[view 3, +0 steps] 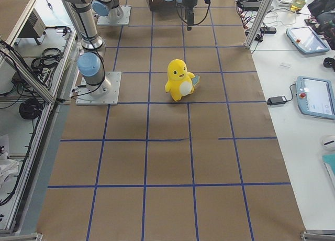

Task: Pull drawer sideways
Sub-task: 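Pull the handle with the left gripper, sliding the drawer out toward the table center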

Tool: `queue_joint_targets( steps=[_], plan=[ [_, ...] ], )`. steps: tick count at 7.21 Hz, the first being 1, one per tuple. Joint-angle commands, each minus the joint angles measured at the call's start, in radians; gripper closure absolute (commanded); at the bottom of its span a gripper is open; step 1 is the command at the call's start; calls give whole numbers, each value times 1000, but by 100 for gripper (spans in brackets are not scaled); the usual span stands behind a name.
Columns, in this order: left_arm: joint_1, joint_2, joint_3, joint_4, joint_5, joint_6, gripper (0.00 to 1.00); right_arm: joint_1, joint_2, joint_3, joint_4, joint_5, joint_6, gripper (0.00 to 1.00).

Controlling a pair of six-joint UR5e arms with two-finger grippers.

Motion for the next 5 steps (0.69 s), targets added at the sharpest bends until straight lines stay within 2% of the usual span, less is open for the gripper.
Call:
queue_joint_targets(
  steps=[1,2,3,4,5],
  plan=[
    [1,17,-8,-4,2,0,23,0,0,0,0,0,1,0],
    [1,17,-6,-4,-1,0,7,0,0,0,0,0,1,0],
    [1,20,-2,9,-4,2,0,0,0,0,0,0,1,0],
    [-3,38,4,11,-33,6,0,0,0,0,0,0,-1,0],
    [-4,55,50,13,-121,35,0,0,0,0,0,0,1,0]
  ],
)
